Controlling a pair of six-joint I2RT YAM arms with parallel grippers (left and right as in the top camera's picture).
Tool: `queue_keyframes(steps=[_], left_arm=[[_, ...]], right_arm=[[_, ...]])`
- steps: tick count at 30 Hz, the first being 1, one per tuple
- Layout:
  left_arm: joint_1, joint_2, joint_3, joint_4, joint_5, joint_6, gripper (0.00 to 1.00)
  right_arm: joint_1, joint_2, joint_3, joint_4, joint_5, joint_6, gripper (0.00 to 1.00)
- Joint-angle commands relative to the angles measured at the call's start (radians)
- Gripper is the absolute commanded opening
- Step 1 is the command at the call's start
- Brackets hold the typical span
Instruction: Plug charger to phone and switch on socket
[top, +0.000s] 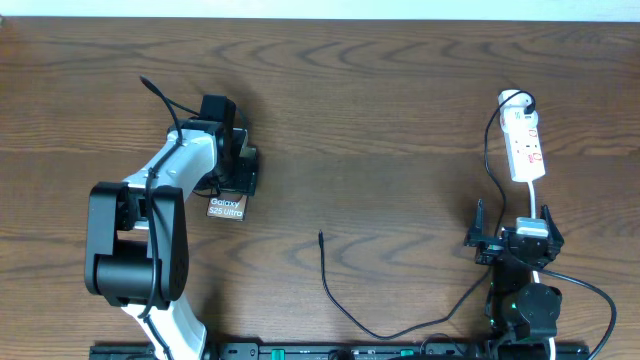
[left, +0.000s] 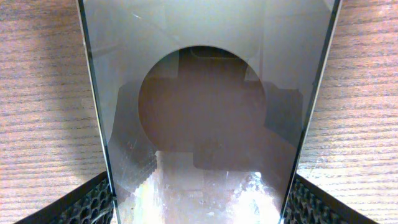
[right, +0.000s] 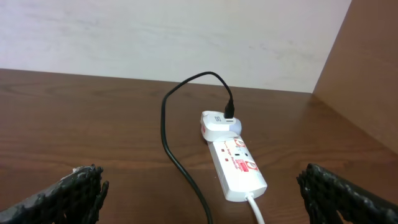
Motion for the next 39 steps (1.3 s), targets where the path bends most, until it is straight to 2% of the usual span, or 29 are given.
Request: queue_keyframes(steps=[1,10,17,18,19,39], left_arm=[[0.001,0.063,-0.049,0.005,0.018,0.01,0.6],[0.002,0.063,-0.049,0.005,0.018,0.01,0.45],[0.002,0.063,-0.048,0.008,0.018,0.01,0.19],[0.002,0.062,-0.048,0.008,0.018,0.01,0.11],[0.001,0.062,-0.048,0.008,0.018,0.01,0.08],[0.002,-0.007,-0.039,-0.007,0.018,0.01,0.08]], right_arm=[[0.004,-0.003,-0.001,-0.004,0.002,-0.007,0.99],[0.004,-0.003,-0.001,-0.004,0.002,-0.007,0.99],[0.004,-0.003,-0.001,-0.004,0.002,-0.007,0.99],[0.004,-0.003,-0.001,-0.004,0.002,-0.007,0.99],[0.004,-0.003,-0.001,-0.004,0.002,-0.007,0.99],[0.004,-0.003,-0.001,-0.004,0.002,-0.007,0.99]])
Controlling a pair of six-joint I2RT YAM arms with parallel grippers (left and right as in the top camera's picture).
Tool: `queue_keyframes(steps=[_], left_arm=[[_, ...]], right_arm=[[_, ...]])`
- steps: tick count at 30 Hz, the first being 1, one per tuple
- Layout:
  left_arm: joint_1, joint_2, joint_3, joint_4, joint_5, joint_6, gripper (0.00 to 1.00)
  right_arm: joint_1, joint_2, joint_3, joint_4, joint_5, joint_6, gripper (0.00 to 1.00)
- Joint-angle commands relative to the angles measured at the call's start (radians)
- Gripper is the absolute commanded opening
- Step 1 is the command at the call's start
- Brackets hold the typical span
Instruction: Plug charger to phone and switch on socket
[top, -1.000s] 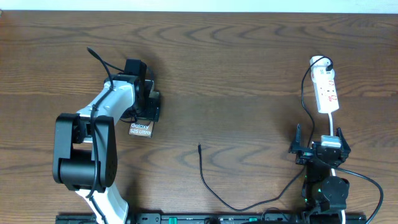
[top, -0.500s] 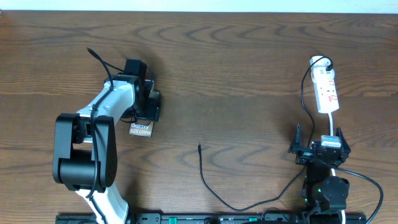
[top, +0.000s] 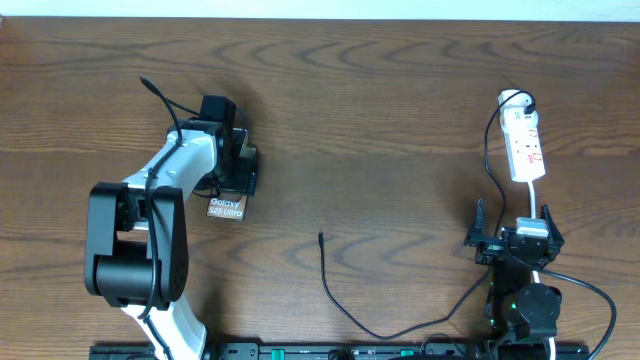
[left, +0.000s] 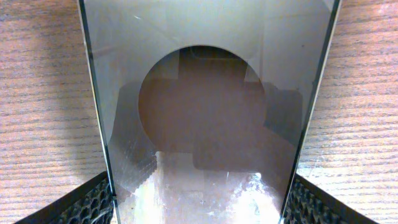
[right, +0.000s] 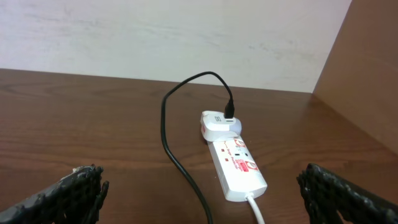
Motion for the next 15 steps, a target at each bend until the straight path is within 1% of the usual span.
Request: queue_keyframes(steps=[1,15], left_arm=[[0.002,-0.006,-0.035,-0.009,0.017,0.009,0.07],[0.002,-0.089,-0.035,-0.009,0.018,0.009,0.08]], right_arm=[[0.004,-0.003,-0.001,-0.004,0.002,-0.007,0.99],[0.004,-0.003,-0.001,-0.004,0.002,-0.007,0.99]])
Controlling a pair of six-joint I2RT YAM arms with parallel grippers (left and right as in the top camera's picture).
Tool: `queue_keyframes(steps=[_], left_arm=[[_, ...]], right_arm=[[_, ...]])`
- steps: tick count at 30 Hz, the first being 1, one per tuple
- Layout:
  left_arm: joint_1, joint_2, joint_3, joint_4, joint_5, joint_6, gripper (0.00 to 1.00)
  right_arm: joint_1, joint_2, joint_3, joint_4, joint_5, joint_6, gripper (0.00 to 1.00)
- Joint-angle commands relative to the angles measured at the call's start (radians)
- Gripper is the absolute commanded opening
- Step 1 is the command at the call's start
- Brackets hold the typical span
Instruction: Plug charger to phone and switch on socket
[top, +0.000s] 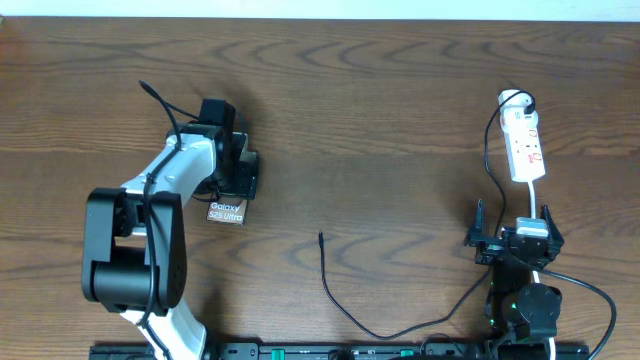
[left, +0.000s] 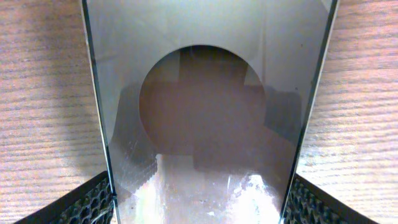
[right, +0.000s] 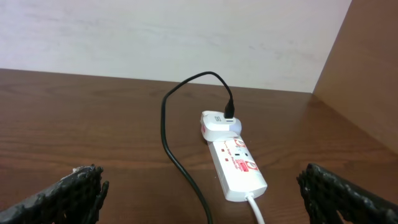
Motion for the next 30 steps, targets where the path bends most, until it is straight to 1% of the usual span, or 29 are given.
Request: queue_keyframes(steps=[1,12,16,17,21,25,30], left_arm=[[0.002,-0.059,-0.005,-0.003,0.009,0.007,0.08],[0.002,-0.09,-0.002,-0.003,0.023,0.006,0.07],[0.002,-0.114,0.005,-0.003,0.1,0.006,0.07],[0.002,-0.128,0.013,-0.002,0.151,0.003,0.08],[0.002,-0.161,0.031,0.005,0.272,-0.003,0.07],[0.002,-0.206,0.032,0.043,0.392,-0.069,0.07],[0.002,-0.255,0.032,0.102,0.502,-0.282,0.07]], right_arm=[[0.004,-0.003,-0.001,-0.005,0.002,-0.007,0.99],[0.004,-0.003,-0.001,-0.005,0.002,-0.007,0.99],[0.004,-0.003,-0.001,-0.005,0.002,-0.007,0.99],[0.004,-0.003,-0.001,-0.005,0.002,-0.007,0.99],[0.004,-0.003,-0.001,-0.005,0.002,-0.007,0.99],[0.004,-0.003,-0.001,-0.005,0.002,-0.007,0.99],[0.004,-0.003,-0.001,-0.005,0.002,-0.007,0.99]])
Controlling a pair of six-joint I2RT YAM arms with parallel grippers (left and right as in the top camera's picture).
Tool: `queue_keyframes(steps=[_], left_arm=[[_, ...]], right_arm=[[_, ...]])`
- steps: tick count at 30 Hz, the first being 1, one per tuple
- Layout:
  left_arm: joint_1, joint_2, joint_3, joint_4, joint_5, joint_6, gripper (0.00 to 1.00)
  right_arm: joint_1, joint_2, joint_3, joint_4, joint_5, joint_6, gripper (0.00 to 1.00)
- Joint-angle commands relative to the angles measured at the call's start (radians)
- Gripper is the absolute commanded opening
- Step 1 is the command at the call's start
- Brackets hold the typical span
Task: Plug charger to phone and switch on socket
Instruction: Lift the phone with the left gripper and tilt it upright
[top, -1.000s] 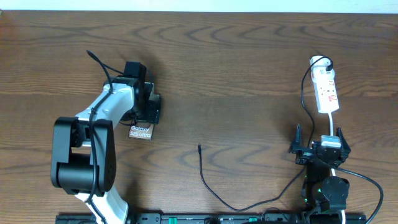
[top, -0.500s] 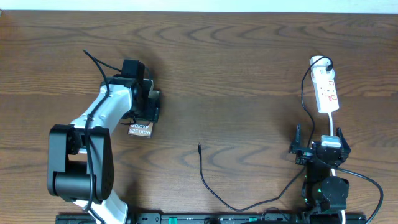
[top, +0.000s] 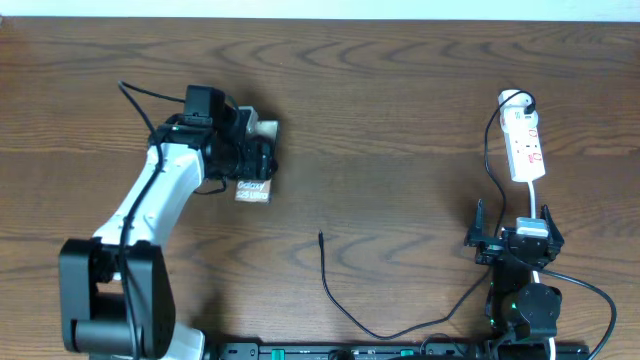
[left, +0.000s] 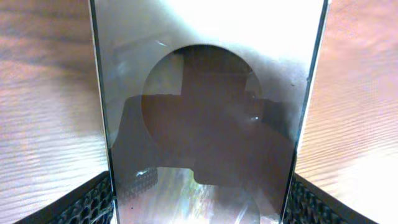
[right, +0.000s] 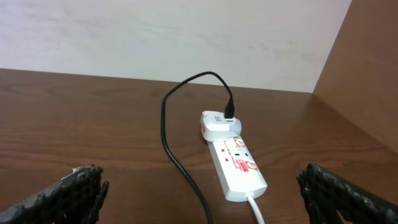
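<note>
The phone (top: 254, 192), dark glass with a "Galaxy S25 Ultra" sticker at its near end, is held in my left gripper (top: 247, 160), which is shut on its two long edges, at the table's left. In the left wrist view the phone (left: 205, 93) fills the space between the mesh fingers (left: 93, 202). The black charger cable (top: 335, 300) lies on the table with its free plug end (top: 320, 236) near the middle. It runs right to the white adapter (top: 512, 98) in the white power strip (top: 526, 148). My right gripper (top: 513, 240) stands open before the power strip (right: 236, 165).
The brown wooden table (top: 380, 120) stretches between the two arms. A pale wall (right: 155, 37) bounds its far edge and a wooden side panel (right: 367, 81) stands at the right. The strip's white lead (right: 256, 208) runs toward my right arm.
My left gripper, still shut on the phone, has moved right and toward the table's far side, and the phone has turned a little. The right arm and the cable have not moved.
My left gripper was shut on the phone at the table's left, with the right gripper open and still near the power strip. The phone stayed there, then shifted slightly. Now it is held farther right and back, nearer the middle.
</note>
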Motion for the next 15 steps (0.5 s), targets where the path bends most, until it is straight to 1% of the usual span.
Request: queue_keyframes(steps=[1,2,4,7,8,10,13,15], left_arm=[[0.002,-0.053,0.034,0.037,0.162,-0.189,0.07],[0.004,-0.063,0.034,0.066,0.22,-0.256,0.07],[0.004,-0.065,0.034,0.103,0.285,-0.339,0.07],[0.007,-0.065,0.034,0.159,0.385,-0.506,0.08],[0.021,-0.065,0.034,0.225,0.504,-0.631,0.07],[0.051,-0.065,0.034,0.306,0.647,-0.787,0.07],[0.08,-0.065,0.034,0.359,0.732,-0.901,0.08],[0.099,-0.065,0.034,0.387,0.766,-0.95,0.07]], right_arm=[[0.004,-0.003,-0.001,-0.004,0.002,-0.007,0.99],[0.004,-0.003,-0.001,-0.004,0.002,-0.007,0.99],[0.004,-0.003,-0.001,-0.004,0.002,-0.007,0.99],[0.004,-0.003,-0.001,-0.004,0.002,-0.007,0.99],[0.004,-0.003,-0.001,-0.004,0.002,-0.007,0.99],[0.004,-0.003,-0.001,-0.004,0.002,-0.007,0.99],[0.004,-0.003,-0.001,-0.004,0.002,-0.007,0.99],[0.004,-0.003,-0.001,-0.004,0.002,-0.007,0.99]])
